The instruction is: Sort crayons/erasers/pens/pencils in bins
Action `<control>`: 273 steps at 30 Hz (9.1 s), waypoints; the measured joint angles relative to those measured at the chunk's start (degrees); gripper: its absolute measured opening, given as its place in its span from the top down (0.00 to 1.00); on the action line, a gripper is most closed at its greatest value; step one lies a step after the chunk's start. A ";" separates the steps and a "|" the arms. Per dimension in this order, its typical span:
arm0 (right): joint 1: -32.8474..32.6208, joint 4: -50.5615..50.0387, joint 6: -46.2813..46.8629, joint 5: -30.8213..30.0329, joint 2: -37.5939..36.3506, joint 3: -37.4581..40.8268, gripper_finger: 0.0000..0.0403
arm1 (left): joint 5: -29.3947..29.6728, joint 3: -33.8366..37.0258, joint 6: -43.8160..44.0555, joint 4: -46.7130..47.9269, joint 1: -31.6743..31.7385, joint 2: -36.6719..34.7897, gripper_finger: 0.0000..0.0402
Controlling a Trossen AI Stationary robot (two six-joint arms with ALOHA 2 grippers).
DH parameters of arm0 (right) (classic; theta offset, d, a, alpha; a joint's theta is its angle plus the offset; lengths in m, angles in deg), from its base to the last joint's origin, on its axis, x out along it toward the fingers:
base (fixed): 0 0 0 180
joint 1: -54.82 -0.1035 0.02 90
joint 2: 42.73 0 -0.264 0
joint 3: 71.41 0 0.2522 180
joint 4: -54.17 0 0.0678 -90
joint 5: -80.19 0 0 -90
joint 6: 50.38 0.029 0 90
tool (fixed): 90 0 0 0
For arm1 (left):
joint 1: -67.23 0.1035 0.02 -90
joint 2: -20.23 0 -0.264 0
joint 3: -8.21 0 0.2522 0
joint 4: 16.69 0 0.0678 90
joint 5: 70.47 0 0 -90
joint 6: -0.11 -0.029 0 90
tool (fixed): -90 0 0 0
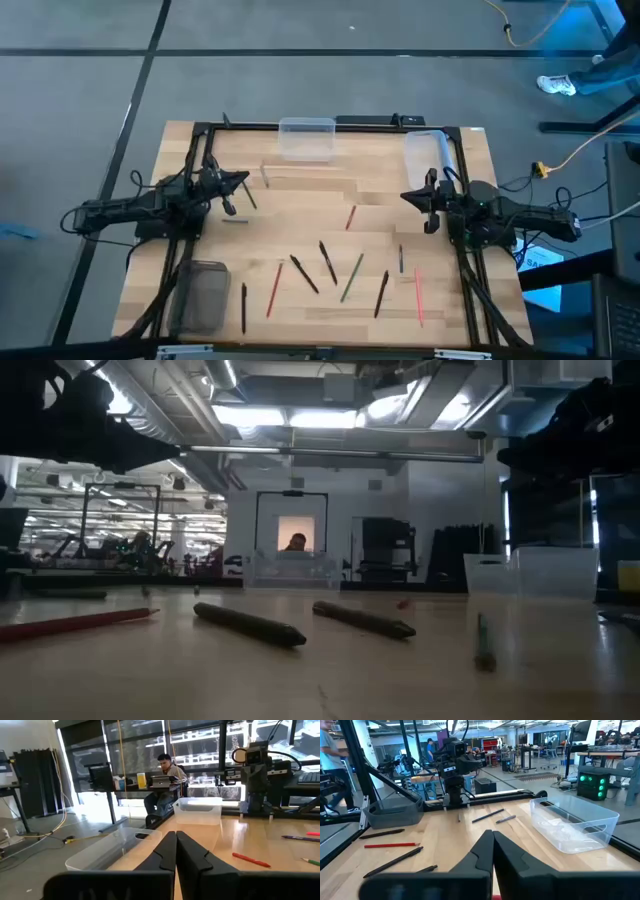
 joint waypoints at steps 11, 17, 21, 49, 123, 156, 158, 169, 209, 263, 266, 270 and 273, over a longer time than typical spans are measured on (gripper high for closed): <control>-0.02 0.01 0.00 -0.01 -0.01 -0.02 0.97 | -0.01 0.01 -0.01 0.01 0.00 0.00 1.00; 0.00 0.01 0.00 -0.02 0.00 -0.02 0.97 | 0.01 0.01 0.00 0.00 0.00 0.00 1.00; 0.00 0.01 0.00 0.00 0.00 0.00 0.97 | 0.00 0.00 -0.01 0.00 -0.01 0.00 1.00; 0.00 0.54 -14.84 -2.03 -0.01 -0.01 0.97 | 0.01 -0.01 -0.01 0.00 0.00 0.00 1.00; 2.17 32.62 13.39 -22.02 33.69 -0.02 0.74 | 4.59 -0.10 4.29 -19.54 6.16 20.67 0.70; 7.46 15.84 3.16 -18.82 40.77 -11.54 0.65 | 3.82 -18.42 15.06 -10.15 2.62 54.22 0.70; 7.46 13.08 -0.75 -14.90 43.71 -15.28 0.65 | 4.01 -20.07 14.12 -9.80 3.07 56.43 0.70; 6.65 -17.03 -23.75 14.49 70.07 -43.83 0.65 | 4.11 -22.41 13.75 -10.71 4.48 61.64 0.70; -0.31 -47.17 -58.59 2.95 114.62 -74.66 0.93 | 9.06 -22.41 12.22 -10.25 0.26 73.61 0.70; 47.27 -45.29 2.89 -8.02 82.12 -45.41 0.89 | 8.50 -22.39 13.97 -10.28 -2.18 73.57 0.70; 47.61 -44.39 2.75 -7.32 82.37 -45.44 0.85 | 8.51 -22.39 13.97 -10.28 -2.23 73.57 0.70; 47.63 -44.16 2.93 -6.94 82.45 -45.44 0.76 | 8.51 -22.39 13.97 -10.28 -2.25 73.57 0.70; 47.63 -43.87 2.93 -6.97 82.45 -45.43 0.71 | 8.51 -22.39 13.97 -10.28 -2.25 73.57 0.70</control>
